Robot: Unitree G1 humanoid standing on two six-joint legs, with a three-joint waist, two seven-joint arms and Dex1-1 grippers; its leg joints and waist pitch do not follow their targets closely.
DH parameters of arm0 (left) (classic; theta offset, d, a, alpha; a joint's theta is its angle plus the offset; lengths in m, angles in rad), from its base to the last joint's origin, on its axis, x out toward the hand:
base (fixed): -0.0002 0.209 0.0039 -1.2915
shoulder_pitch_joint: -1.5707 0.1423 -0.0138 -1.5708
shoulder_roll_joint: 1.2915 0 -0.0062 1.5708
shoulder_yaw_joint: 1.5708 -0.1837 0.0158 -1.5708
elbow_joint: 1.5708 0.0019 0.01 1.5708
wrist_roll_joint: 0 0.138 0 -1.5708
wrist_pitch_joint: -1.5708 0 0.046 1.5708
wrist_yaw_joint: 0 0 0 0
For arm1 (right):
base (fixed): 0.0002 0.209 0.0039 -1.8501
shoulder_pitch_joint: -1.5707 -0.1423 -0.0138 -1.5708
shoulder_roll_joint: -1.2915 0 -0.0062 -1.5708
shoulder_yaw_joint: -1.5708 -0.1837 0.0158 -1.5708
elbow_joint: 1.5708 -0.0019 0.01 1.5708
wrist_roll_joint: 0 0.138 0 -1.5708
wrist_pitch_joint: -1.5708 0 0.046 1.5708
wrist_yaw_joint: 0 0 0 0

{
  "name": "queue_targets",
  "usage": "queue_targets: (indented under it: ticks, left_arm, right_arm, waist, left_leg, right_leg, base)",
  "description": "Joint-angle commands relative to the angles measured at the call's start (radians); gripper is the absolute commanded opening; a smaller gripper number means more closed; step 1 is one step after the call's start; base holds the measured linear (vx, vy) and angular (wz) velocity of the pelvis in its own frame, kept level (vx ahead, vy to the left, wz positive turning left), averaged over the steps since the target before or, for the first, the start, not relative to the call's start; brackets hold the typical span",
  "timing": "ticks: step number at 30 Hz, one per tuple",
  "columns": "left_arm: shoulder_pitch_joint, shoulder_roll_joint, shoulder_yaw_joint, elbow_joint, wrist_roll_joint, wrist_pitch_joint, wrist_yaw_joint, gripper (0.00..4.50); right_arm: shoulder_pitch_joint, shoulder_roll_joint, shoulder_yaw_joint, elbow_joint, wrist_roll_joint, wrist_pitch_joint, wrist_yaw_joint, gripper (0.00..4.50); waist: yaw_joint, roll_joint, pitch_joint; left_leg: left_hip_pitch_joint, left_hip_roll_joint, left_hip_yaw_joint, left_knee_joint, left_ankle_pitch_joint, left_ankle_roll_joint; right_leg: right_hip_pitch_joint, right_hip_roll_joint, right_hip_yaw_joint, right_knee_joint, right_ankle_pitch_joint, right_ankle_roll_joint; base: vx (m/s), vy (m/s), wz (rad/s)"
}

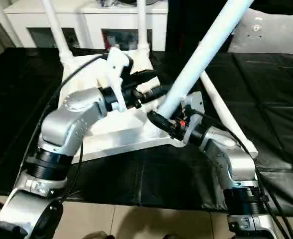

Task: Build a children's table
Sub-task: Insert table leg to table base

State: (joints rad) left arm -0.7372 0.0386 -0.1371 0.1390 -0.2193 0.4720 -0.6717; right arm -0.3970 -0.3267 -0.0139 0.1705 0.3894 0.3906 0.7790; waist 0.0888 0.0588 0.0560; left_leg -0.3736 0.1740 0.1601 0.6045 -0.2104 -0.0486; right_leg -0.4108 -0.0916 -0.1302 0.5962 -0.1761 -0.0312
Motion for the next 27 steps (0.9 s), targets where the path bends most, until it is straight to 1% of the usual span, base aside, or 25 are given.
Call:
queue_targets:
  ticks: [1, 2, 3, 4, 6, 7, 8, 10, 11, 12, 13, 14, 15, 16, 17, 18, 19, 20, 21, 22, 23, 24, 25, 26, 27]
  left_arm:
    - [0.007, 0.014, -0.028, 0.006, 0.018, -0.022, 0.01, 3.9]
    - [0.018, 0.046, -0.017, 0.029, 0.045, -0.049, 0.019, 4.03]
    - [0.02, 0.05, -0.016, 0.032, 0.048, -0.052, 0.02, 4.15]
    - [0.026, 0.061, -0.015, 0.037, 0.057, -0.059, 0.022, 4.28]
    - [0.068, 0.117, -0.023, 0.074, 0.109, -0.102, 0.022, 4.45]
    - [0.071, 0.118, -0.024, 0.076, 0.11, -0.103, 0.022, 4.49]
    - [0.092, 0.127, -0.026, 0.086, 0.108, -0.112, 0.01, 4.5]
    - [0.103, 0.131, -0.029, 0.094, 0.105, -0.116, -0.001, 4.5]
    - [0.126, 0.147, -0.059, 0.109, 0.106, -0.13, -0.033, 4.5]
    - [0.126, 0.147, -0.059, 0.109, 0.106, -0.13, -0.033, 4.5]
    - [0.14, 0.157, -0.085, 0.12, 0.113, -0.145, -0.059, 4.5]
    - [0.147, 0.157, -0.096, 0.127, 0.111, -0.146, -0.075, 4.5]
    - [0.166, 0.156, -0.133, 0.154, 0.105, -0.148, -0.127, 4.5]
    - [0.17, 0.151, -0.147, 0.177, 0.107, -0.158, -0.146, 4.5]
    - [0.171, 0.147, -0.155, 0.192, 0.11, -0.166, -0.156, 4.33]
    - [0.171, 0.147, -0.155, 0.192, 0.11, -0.166, -0.156, 4.23]
    - [0.153, 0.143, -0.181, 0.256, 0.143, -0.186, -0.17, 4.16]
    - [0.152, 0.143, -0.182, 0.257, 0.143, -0.186, -0.17, 4.12]
    - [0.145, 0.142, -0.189, 0.279, 0.154, -0.191, -0.175, 4.12]
    - [0.131, 0.14, -0.198, 0.313, 0.168, -0.2, -0.182, 4.02]
    - [0.121, 0.139, -0.203, 0.334, 0.172, -0.204, -0.189, 3.72]
    - [0.115, 0.14, -0.207, 0.346, 0.172, -0.208, -0.194, 3.72]
    - [0.105, 0.14, -0.212, 0.364, 0.172, -0.207, -0.202, 3.72]
    - [0.099, 0.139, -0.215, 0.377, 0.172, -0.207, -0.206, 3.68]
    - [0.099, 0.139, -0.215, 0.377, 0.172, -0.207, -0.206, 3.4]
  right_arm:
    - [-0.013, 0.004, -0.002, -0.021, -0.011, -0.003, -0.026, 1.87]
    - [-0.004, -0.005, -0.015, -0.03, -0.023, -0.004, -0.052, 1.87]
    - [-0.003, -0.006, -0.017, -0.031, -0.025, -0.004, -0.055, 1.87]
    - [0.001, -0.009, -0.021, -0.035, -0.028, -0.004, -0.063, 1.87]
    - [0.027, -0.02, -0.058, -0.08, -0.012, 0.055, -0.11, 1.87]
    - [0.028, -0.02, -0.06, -0.083, -0.011, 0.057, -0.111, 1.87]
    - [0.041, -0.023, -0.067, -0.097, -0.013, 0.056, -0.123, 1.87]
    - [0.047, -0.024, -0.071, -0.102, -0.015, 0.051, -0.132, 1.87]
    - [0.052, -0.025, -0.08, -0.1, -0.022, 0.039, -0.151, 1.87]
    - [0.052, -0.025, -0.08, -0.1, -0.022, 0.039, -0.151, 1.87]
    - [0.054, -0.026, -0.086, -0.096, -0.025, 0.033, -0.163, 1.87]
    - [0.055, -0.029, -0.09, -0.092, -0.027, 0.03, -0.166, 1.87]
    - [0.059, -0.039, -0.101, -0.08, -0.032, 0.022, -0.174, 1.87]
    - [0.065, -0.046, -0.104, -0.08, -0.038, 0.021, -0.176, 1.87]
    - [0.068, -0.05, -0.105, -0.081, -0.042, 0.022, -0.178, 1.87]
    - [0.068, -0.05, -0.105, -0.081, -0.042, 0.022, -0.178, 1.87]
    - [0.087, -0.065, -0.099, -0.093, -0.054, 0.025, -0.171, 1.87]
    - [0.087, -0.066, -0.099, -0.093, -0.054, 0.025, -0.171, 1.87]
    - [0.093, -0.07, -0.098, -0.098, -0.058, 0.025, -0.172, 1.87]
    - [0.102, -0.079, -0.098, -0.104, -0.064, 0.021, -0.174, 1.87]
    - [0.107, -0.086, -0.1, -0.109, -0.065, 0.018, -0.178, 1.87]
    - [0.11, -0.09, -0.101, -0.112, -0.063, 0.017, -0.18, 1.87]
    - [0.116, -0.097, -0.106, -0.122, -0.056, 0.02, -0.176, 1.87]
    - [0.117, -0.099, -0.113, -0.126, -0.055, 0.021, -0.176, 1.87]
    - [0.117, -0.099, -0.113, -0.126, -0.055, 0.021, -0.176, 1.87]
  waist:
    - [0.003, -0.023, -0.08]
    - [0.004, -0.022, -0.082]
    - [0.004, -0.031, -0.081]
    - [0.003, -0.029, -0.081]
    - [0.001, -0.027, -0.08]
    - [0.0, -0.033, -0.082]
    - [0.001, -0.027, -0.083]
    - [0.003, -0.027, -0.084]
    - [0.002, -0.027, -0.084]
    - [0.002, -0.027, -0.084]
    - [0.002, -0.03, -0.084]
    - [0.003, -0.028, -0.082]
    - [0.003, -0.03, -0.081]
    - [0.002, -0.033, -0.08]
    - [0.002, -0.033, -0.079]
    - [0.002, -0.032, -0.08]
    - [0.001, -0.03, -0.08]
    - [-0.001, -0.027, -0.078]
    - [-0.001, -0.029, -0.079]
    - [0.0, -0.024, -0.079]
    - [0.0, -0.028, -0.078]
    - [0.001, -0.027, -0.079]
    - [0.0, -0.022, -0.078]
    - [-0.001, -0.026, -0.077]
    - [-0.002, -0.025, -0.078]
  left_leg:
    - [-0.005, 0.049, -0.013, -0.049, 0.026, 0.139]
    - [-0.003, 0.049, -0.013, -0.049, 0.031, 0.142]
    - [-0.003, 0.048, -0.013, -0.05, 0.037, 0.145]
    - [-0.005, 0.047, -0.012, -0.049, 0.039, 0.145]
    - [-0.003, 0.047, -0.013, -0.049, 0.047, 0.145]
    - [-0.002, 0.046, -0.012, -0.049, 0.05, 0.146]
    - [0.0, 0.047, -0.01, -0.048, 0.048, 0.142]
    - [0.001, 0.049, -0.011, -0.049, 0.053, 0.139]
    - [0.001, 0.049, -0.01, -0.048, 0.051, 0.14]
    - [0.003, 0.05, -0.01, -0.049, 0.046, 0.14]
    - [0.003, 0.05, -0.009, -0.049, 0.043, 0.141]
    - [0.003, 0.05, -0.009, -0.051, 0.036, 0.139]
    - [0.003, 0.049, -0.008, -0.051, 0.026, 0.137]
    - [0.002, 0.048, -0.006, -0.052, 0.019, 0.133]
    - [0.002, 0.046, -0.005, -0.053, 0.007, 0.126]
    - [0.0, 0.047, -0.006, -0.053, 0.003, 0.118]
    - [0.001, 0.047, -0.005, -0.053, 0.002, 0.117]
    - [0.003, 0.044, -0.004, -0.052, -0.008, 0.117]
    - [0.001, 0.044, -0.005, -0.053, -0.012, 0.114]
    - [0.002, 0.042, -0.004, -0.053, -0.023, 0.113]
    - [0.002, 0.041, -0.004, -0.055, -0.033, 0.108]
    - [0.004, 0.045, -0.005, -0.055, -0.031, 0.102]
    - [0.003, 0.045, -0.006, -0.056, -0.035, 0.1]
    - [0.005, 0.045, -0.005, -0.056, -0.048, 0.098]
    - [0.003, 0.045, -0.005, -0.057, -0.049, 0.098]
  right_leg:
    - [0.077, -0.067, 0.06, -0.063, -0.139, -0.17]
    - [0.076, -0.067, 0.061, -0.062, -0.134, -0.17]
    - [0.076, -0.067, 0.061, -0.059, -0.135, -0.166]
    - [0.077, -0.067, 0.061, -0.06, -0.139, -0.165]
    - [0.075, -0.063, 0.062, -0.06, -0.147, -0.147]
    - [0.075, -0.062, 0.062, -0.06, -0.143, -0.143]
    - [0.073, -0.064, 0.062, -0.059, -0.147, -0.142]
    - [0.072, -0.066, 0.063, -0.057, -0.139, -0.148]
    - [0.071, -0.065, 0.063, -0.056, -0.134, -0.155]
    - [0.068, -0.066, 0.064, -0.056, -0.137, -0.161]
    - [0.068, -0.066, 0.065, -0.056, -0.138, -0.164]
    - [0.068, -0.067, 0.066, -0.056, -0.143, -0.167]
    - [0.068, -0.067, 0.067, -0.06, -0.157, -0.163]
    - [0.069, -0.067, 0.067, -0.061, -0.17, -0.159]
    - [0.07, -0.066, 0.068, -0.064, -0.194, -0.149]
    - [0.072, -0.068, 0.068, -0.063, -0.198, -0.145]
    - [0.071, -0.068, 0.069, -0.063, -0.196, -0.145]
    - [0.069, -0.064, 0.068, -0.071, -0.205, -0.134]
    - [0.071, -0.065, 0.068, -0.07, -0.205, -0.133]
    - [0.072, -0.066, 0.066, -0.074, -0.22, -0.127]
    - [0.073, -0.065, 0.065, -0.078, -0.247, -0.111]
    - [0.072, -0.067, 0.066, -0.077, -0.239, -0.121]
    - [0.072, -0.067, 0.066, -0.076, -0.238, -0.124]
    - [0.072, -0.066, 0.066, -0.078, -0.242, -0.128]
    - [0.074, -0.067, 0.066, -0.076, -0.235, -0.132]
  base:
    - [0.0, 0.0, 0.0]
    - [0.0, 0.0, 0.0]
    - [0.0, 0.0, 0.0]
    - [0.0, 0.0, 0.0]
    - [0.0, 0.0, 0.0]
    - [0.0, 0.0, 0.0]
    - [0.0, 0.0, 0.0]
    - [0.0, 0.0, 0.0]
    - [0.0, 0.0, 0.0]
    - [0.0, 0.0, 0.0]
    - [0.0, 0.0, 0.0]
    - [0.0, 0.0, 0.0]
    - [0.0, 0.0, 0.0]
    - [0.0, 0.0, 0.0]
    - [0.0, 0.0, 0.0]
    - [0.0, 0.0, 0.0]
    - [0.0, 0.0, 0.0]
    - [0.0, 0.0, 0.0]
    - [0.0, 0.0, 0.0]
    - [0.0, 0.0, 0.0]
    - [0.0, 0.0, 0.0]
    - [0.0, 0.0, 0.0]
    - [0.0, 0.0, 0.0]
    - [0.0, 0.0, 0.0]
    - [0.0, 0.0, 0.0]
